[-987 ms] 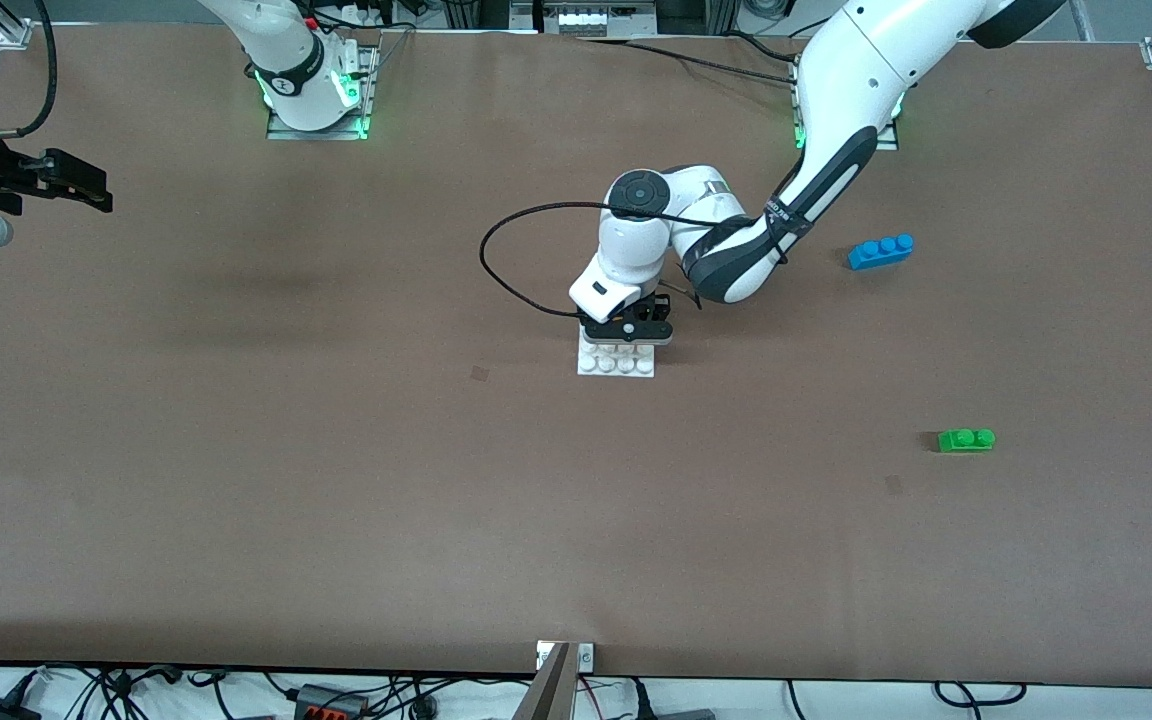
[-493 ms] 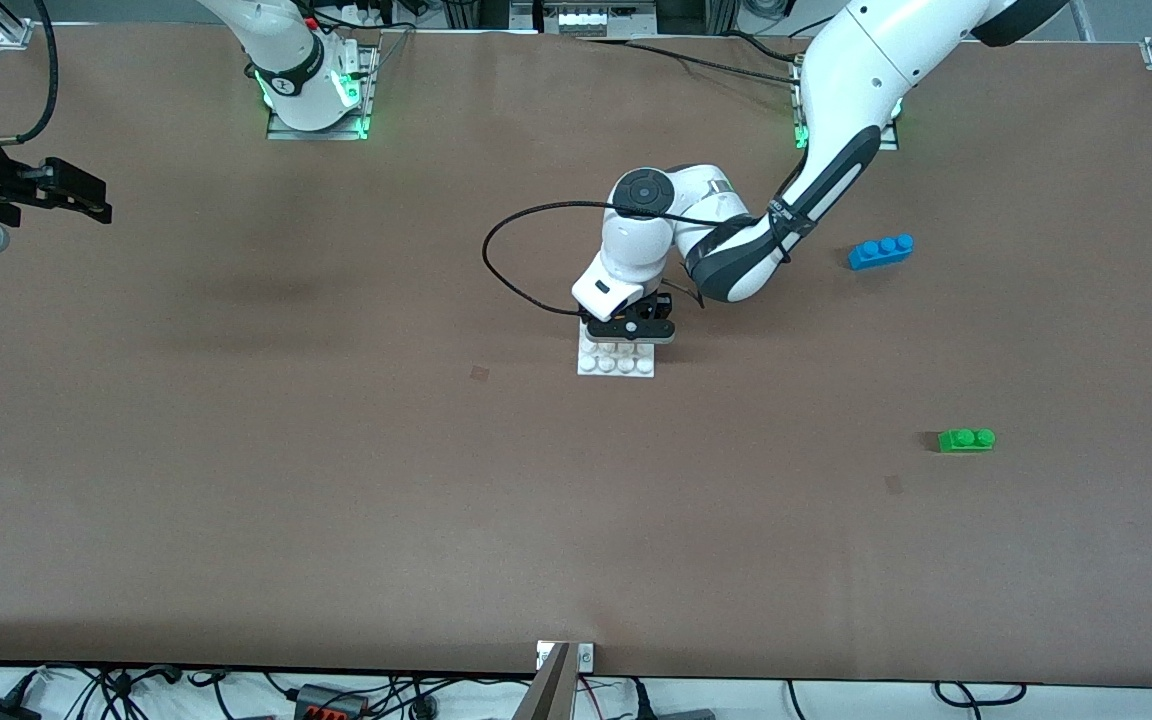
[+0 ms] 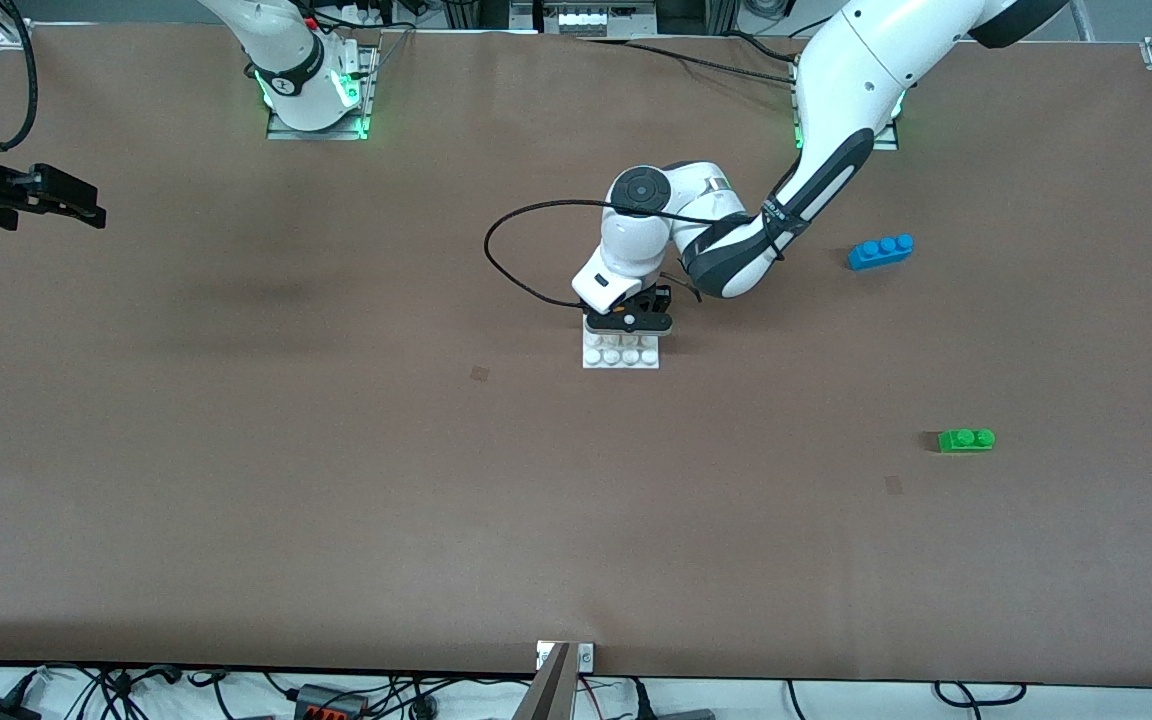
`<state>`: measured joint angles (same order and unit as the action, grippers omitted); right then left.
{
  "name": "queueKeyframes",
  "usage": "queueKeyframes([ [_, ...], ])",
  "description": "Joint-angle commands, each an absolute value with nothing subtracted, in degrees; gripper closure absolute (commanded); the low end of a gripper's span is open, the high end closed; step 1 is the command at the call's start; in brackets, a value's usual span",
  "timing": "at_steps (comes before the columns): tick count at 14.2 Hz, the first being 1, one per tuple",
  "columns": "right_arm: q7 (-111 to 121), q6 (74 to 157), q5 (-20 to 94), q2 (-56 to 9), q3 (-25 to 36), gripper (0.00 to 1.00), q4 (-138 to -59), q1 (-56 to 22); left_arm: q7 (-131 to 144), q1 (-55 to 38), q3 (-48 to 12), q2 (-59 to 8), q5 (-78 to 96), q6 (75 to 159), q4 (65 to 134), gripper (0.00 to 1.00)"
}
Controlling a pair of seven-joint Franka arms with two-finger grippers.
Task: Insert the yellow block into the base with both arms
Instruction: 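Press the yellow block down onto the base studs with the left gripper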
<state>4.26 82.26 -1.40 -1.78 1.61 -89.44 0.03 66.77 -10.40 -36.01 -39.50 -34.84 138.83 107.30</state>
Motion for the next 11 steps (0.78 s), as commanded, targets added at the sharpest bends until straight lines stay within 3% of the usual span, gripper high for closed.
queueKeyframes([
  [1,3.43,82.44,-0.35,-1.84,1.49,0.00,-89.47,1.31,68.03,-9.23,-36.83,-39.02,-36.74,139.39,108.19,0.41],
  [3,3.43,82.44,-0.35,-2.20,1.49,0.00,-89.30,1.32,68.20,-9.14,-36.91,-39.02,-36.65,139.31,108.02,0.00],
  [11,3.43,82.35,-0.35,-2.64,1.41,0.00,-88.68,1.67,67.33,1.66,-39.47,-32.34,-35.68,137.46,106.00,0.00],
])
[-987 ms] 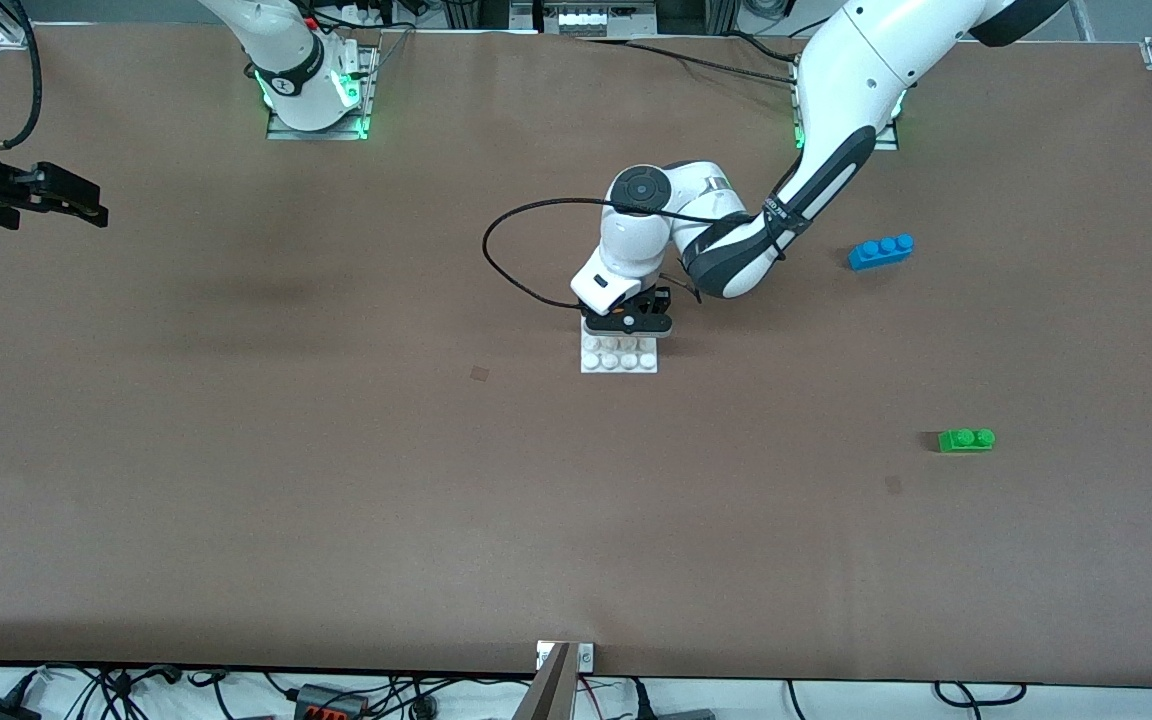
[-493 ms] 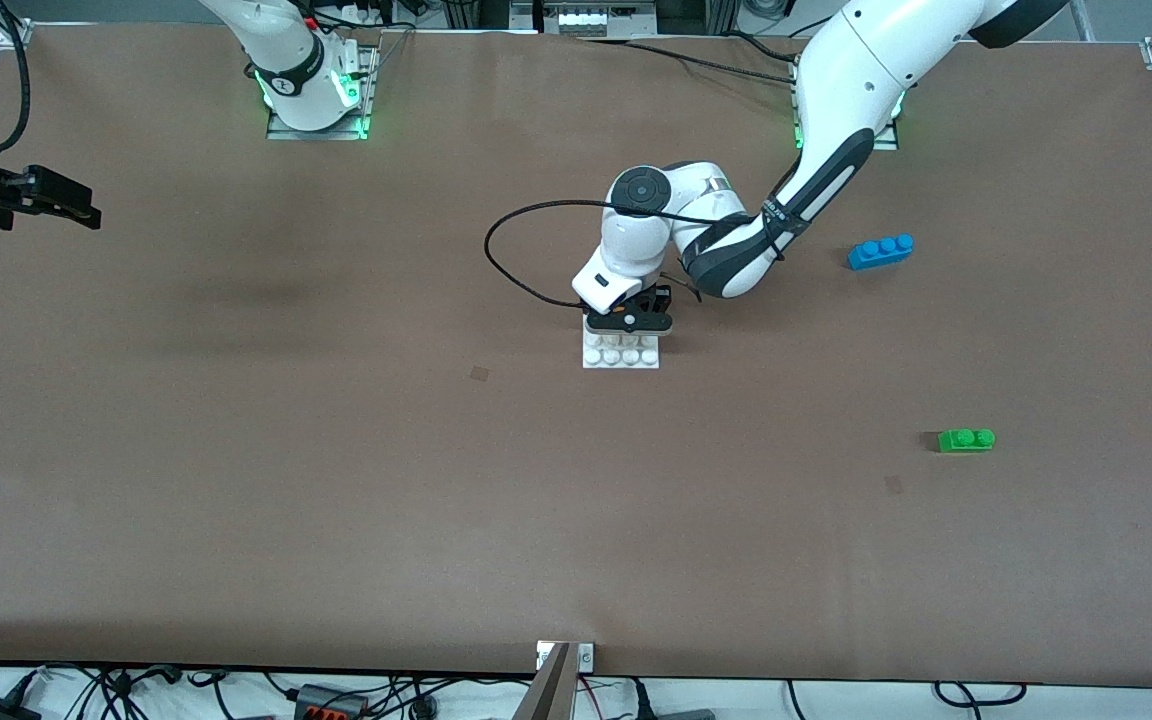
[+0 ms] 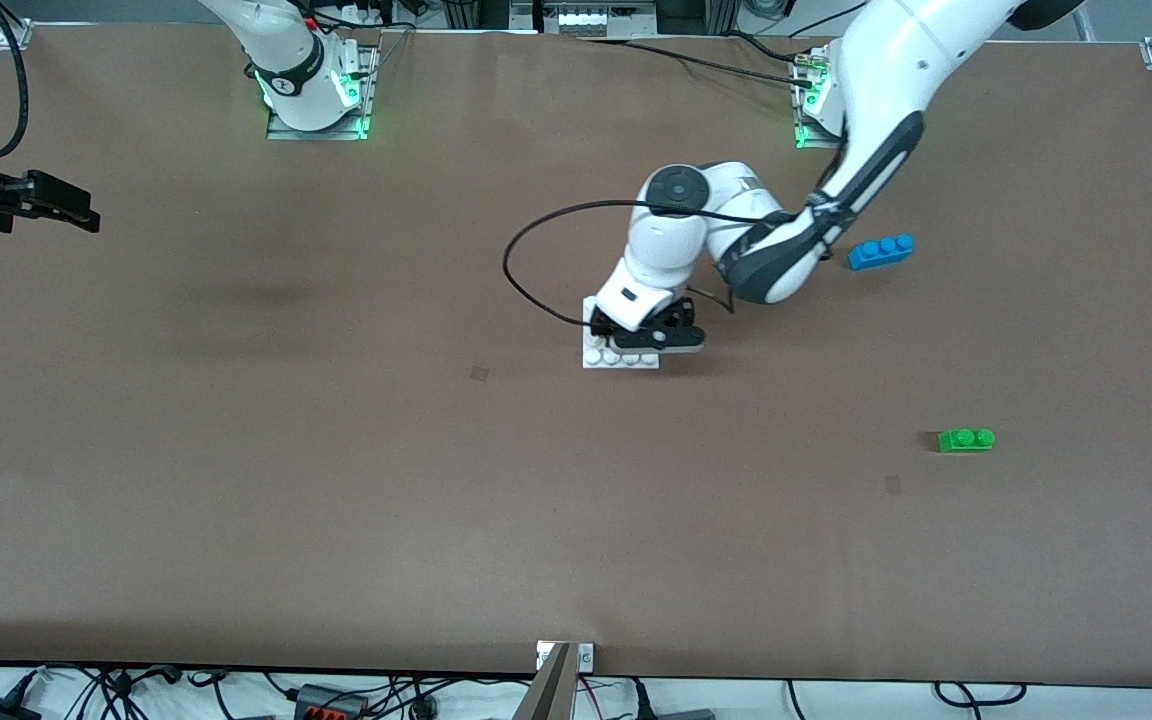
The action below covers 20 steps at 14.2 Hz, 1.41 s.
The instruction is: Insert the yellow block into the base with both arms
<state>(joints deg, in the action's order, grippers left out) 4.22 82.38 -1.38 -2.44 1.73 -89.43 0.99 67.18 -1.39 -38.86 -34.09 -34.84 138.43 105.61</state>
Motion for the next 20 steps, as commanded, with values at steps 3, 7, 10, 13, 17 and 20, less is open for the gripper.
queueKeyframes([
  [3,3.43,82.18,-0.35,-2.72,1.41,0.00,-88.51,1.76,64.53,3.60,-34.74,-32.17,-35.60,137.11,104.85,0.00],
  [7,3.43,82.00,-0.35,-2.72,1.41,0.00,-88.51,1.76,48.21,6.58,-26.56,-31.21,-35.51,135.00,104.85,0.00],
  [10,3.43,82.09,-0.35,-2.72,1.49,0.00,-88.51,1.76,32.84,8.26,-21.46,-29.19,-30.01,135.09,104.68,0.00],
  [13,3.43,82.00,-0.35,-2.72,1.49,0.00,-88.51,1.84,11.50,9.49,-16.10,-26.73,-16.92,131.77,101.96,0.00],
  [17,3.43,82.09,-0.35,-2.72,1.49,0.00,-88.51,1.76,-0.86,11.86,-15.47,-21.28,-10.63,117.81,96.43,0.00],
  [20,3.43,82.00,-0.35,-2.81,1.49,0.00,-88.51,1.85,-2.28,12.74,-15.56,-14.44,-7.32,106.81,94.74,0.00],
])
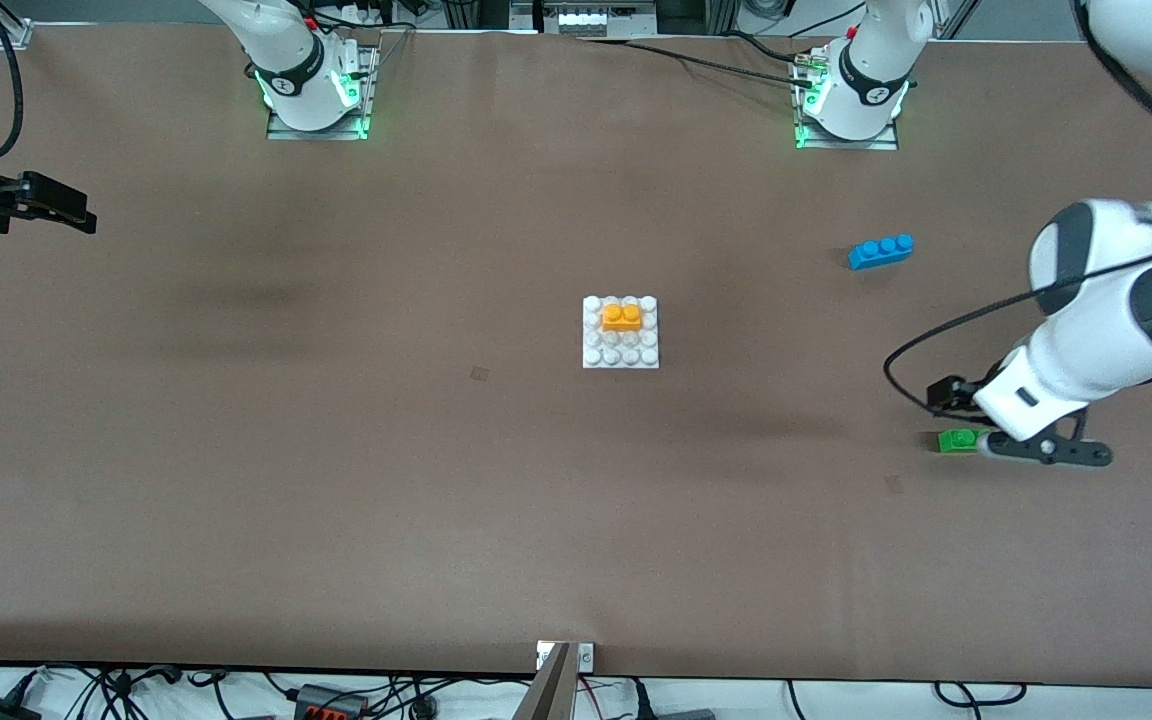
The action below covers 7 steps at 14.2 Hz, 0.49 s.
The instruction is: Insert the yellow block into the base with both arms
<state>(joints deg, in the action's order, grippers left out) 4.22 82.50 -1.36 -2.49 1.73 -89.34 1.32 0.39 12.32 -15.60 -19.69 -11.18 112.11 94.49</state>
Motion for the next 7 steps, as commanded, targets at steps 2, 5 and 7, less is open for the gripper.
queueKeyframes([
  [2,3.43,81.91,-0.35,-2.81,1.49,0.00,-88.51,1.85,-4.46,13.45,-14.25,-9.77,-2.56,102.50,95.54,0.00],
  [5,3.43,81.83,-0.35,-2.81,1.49,0.00,-88.51,1.85,-5.80,13.45,-13.89,-4.33,0.33,97.83,97.11,0.00],
  [7,3.43,81.91,-0.35,-2.81,1.49,0.00,-88.51,1.85,-5.54,13.19,-12.66,-3.43,4.29,97.04,97.99,0.00],
])
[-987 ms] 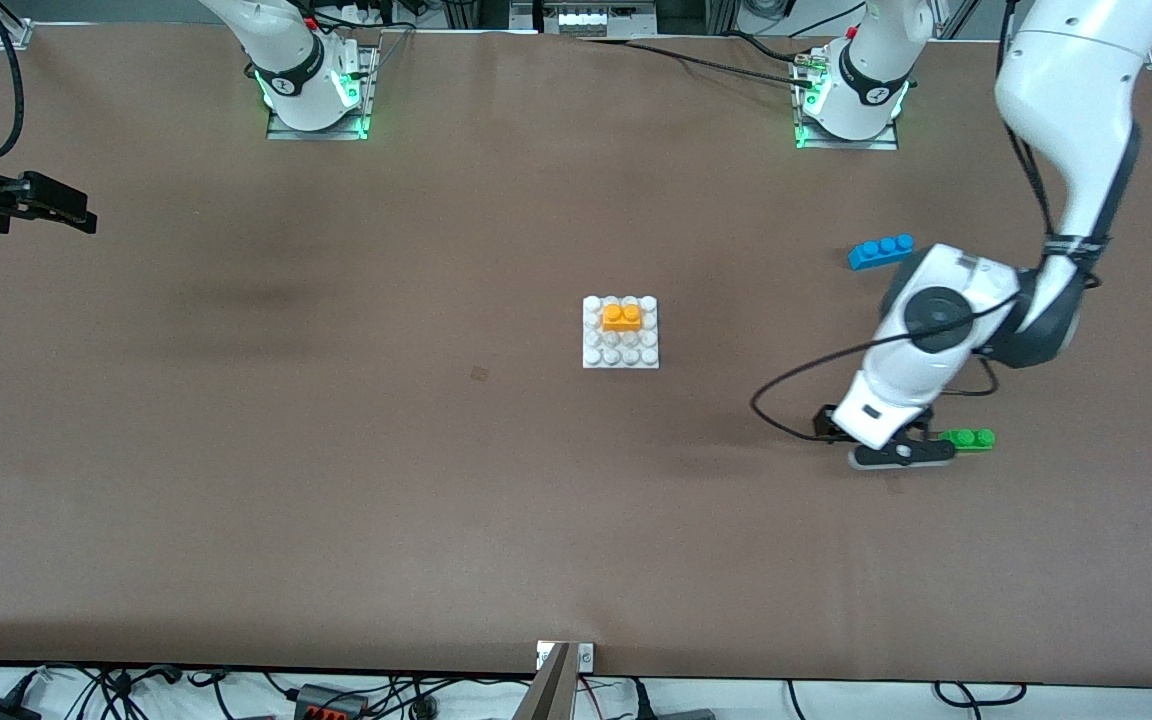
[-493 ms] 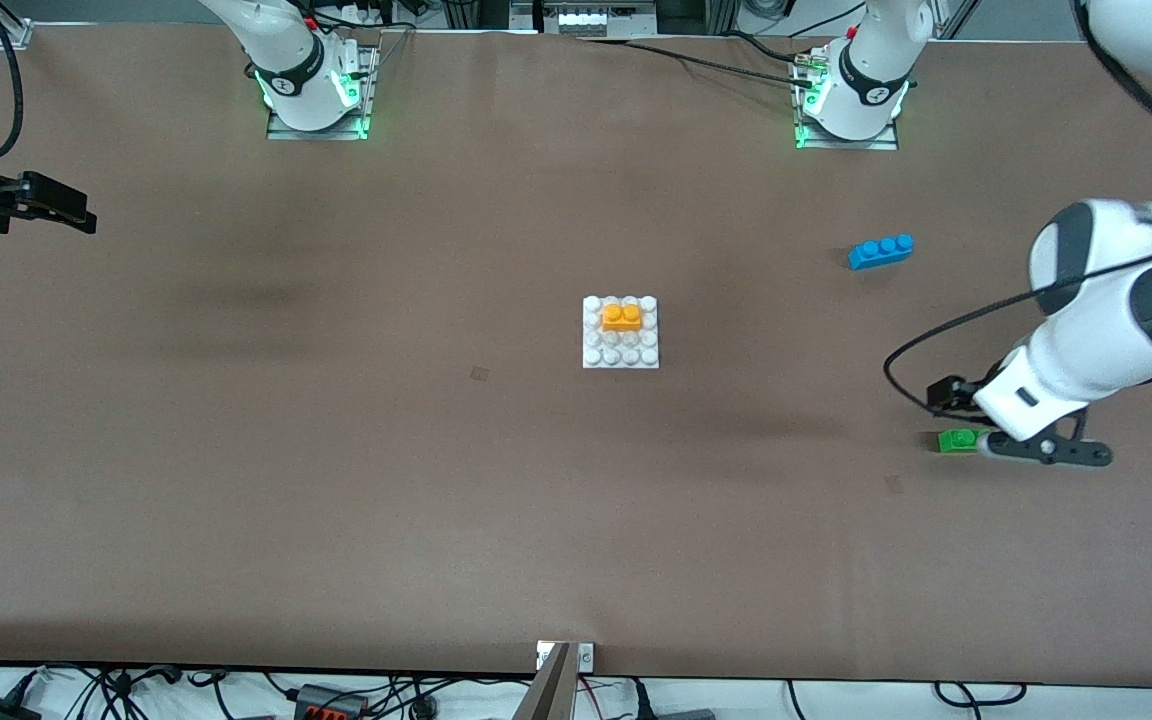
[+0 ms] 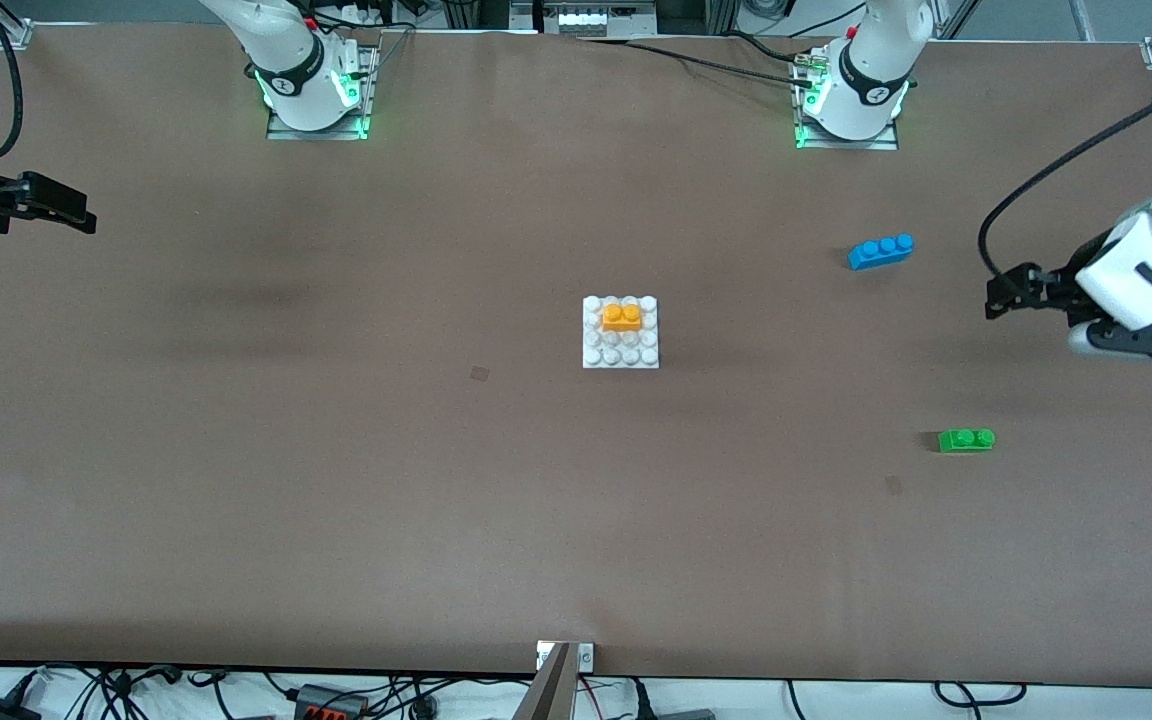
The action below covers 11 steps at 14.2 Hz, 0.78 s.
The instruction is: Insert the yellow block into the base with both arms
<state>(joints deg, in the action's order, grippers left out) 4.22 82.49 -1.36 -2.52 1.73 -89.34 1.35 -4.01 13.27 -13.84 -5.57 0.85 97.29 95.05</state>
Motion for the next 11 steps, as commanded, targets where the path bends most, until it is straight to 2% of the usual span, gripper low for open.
queueKeyframes([
  [1,3.43,81.83,-0.35,-2.81,1.49,0.00,-88.51,1.85,-5.36,12.92,-12.66,-2.30,4.48,96.94,98.69,0.00],
  [4,3.43,80.60,-0.35,-2.81,1.49,0.00,-88.51,1.93,-5.45,12.48,-12.66,-1.23,4.39,95.98,100.11,0.00],
  [11,3.52,81.30,-0.35,-2.90,1.49,0.00,-88.51,1.93,-5.63,11.34,-12.48,-2.90,3.69,94.57,96.95,0.00],
])
